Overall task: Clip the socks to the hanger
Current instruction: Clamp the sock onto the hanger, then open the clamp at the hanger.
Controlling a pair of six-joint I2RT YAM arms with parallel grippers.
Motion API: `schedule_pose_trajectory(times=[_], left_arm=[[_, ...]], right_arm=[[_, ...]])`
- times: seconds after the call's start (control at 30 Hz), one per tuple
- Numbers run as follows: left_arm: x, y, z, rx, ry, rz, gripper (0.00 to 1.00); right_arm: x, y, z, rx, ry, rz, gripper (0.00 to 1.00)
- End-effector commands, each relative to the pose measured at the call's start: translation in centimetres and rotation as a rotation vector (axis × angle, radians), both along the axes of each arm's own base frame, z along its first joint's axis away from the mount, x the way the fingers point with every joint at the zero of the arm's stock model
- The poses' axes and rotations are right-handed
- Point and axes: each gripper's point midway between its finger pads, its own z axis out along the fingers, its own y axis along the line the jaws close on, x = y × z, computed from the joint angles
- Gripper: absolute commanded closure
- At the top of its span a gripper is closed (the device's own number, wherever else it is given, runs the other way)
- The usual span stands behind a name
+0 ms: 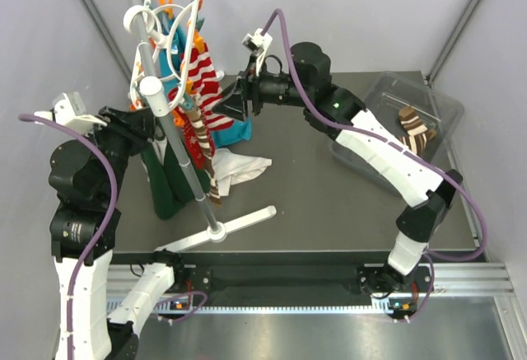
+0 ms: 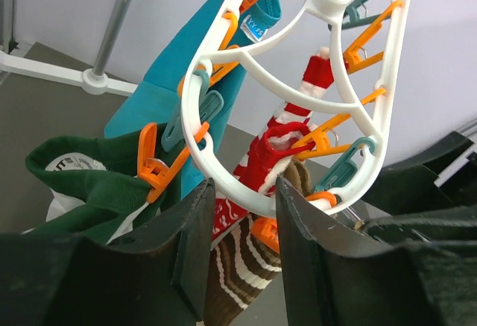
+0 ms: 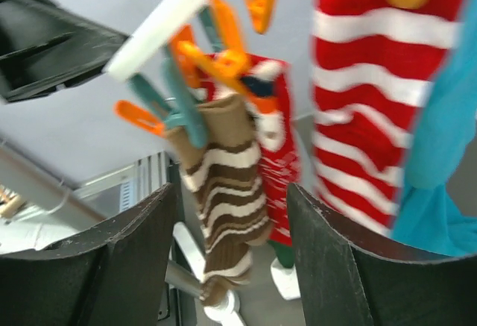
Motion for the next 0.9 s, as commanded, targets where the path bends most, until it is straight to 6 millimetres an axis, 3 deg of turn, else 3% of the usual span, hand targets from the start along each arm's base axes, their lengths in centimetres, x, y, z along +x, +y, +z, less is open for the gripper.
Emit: schedule_pose_trajectory(times=[0.0,0.13,0.2,0.23,0.27,0.3,0.57,0.7,0.87], left_arm=[[-0.2,0.2,1.4,0.015,-0.062,0.007,0.58],[-0.4,0.4,1.6,0.018,-0.067,0.015,0.59],[-0.6,0.5,1.8,0.022,-0.071,0.022,0.58],[-0.8,0.6,1.9,0.024,-0.073,0.024,0.58],[-0.8,0.6,1.8,0.025,-0.067,0.027,0.58],[-0.9,0.7,1.9,0.031,-0.067,0.027,0.58],[-2.2,1.7,2.1,0.012,-0.049,0.079,0.57],[-3.9,2.7,1.0,-0.061,0.004,0.133,0.56],[-4.9,0.0,1.6,-0.106,-0.007,-0.019,0.62]], right_arm=[[-4.2,0.1,2.3,0.062,-0.089,0.145,0.40],[-6.2,2.3,1.3,0.085,-0.074,0.216,0.40],[-6.9,3.2,1.5,0.114,-0.070,0.246,0.45],[-6.8,3.7,1.1,0.117,-0.043,0.246,0.50],[-6.9,3.9,1.1,0.126,-0.035,0.249,0.63],[-7.4,4.3,1.4,0.149,-0.044,0.264,0.64],[-7.8,5.4,1.3,0.180,-0.079,0.261,0.60],[-7.7,5.8,1.0,0.192,-0.097,0.260,0.56],[-7.6,6.1,1.5,0.217,-0.123,0.265,0.56]])
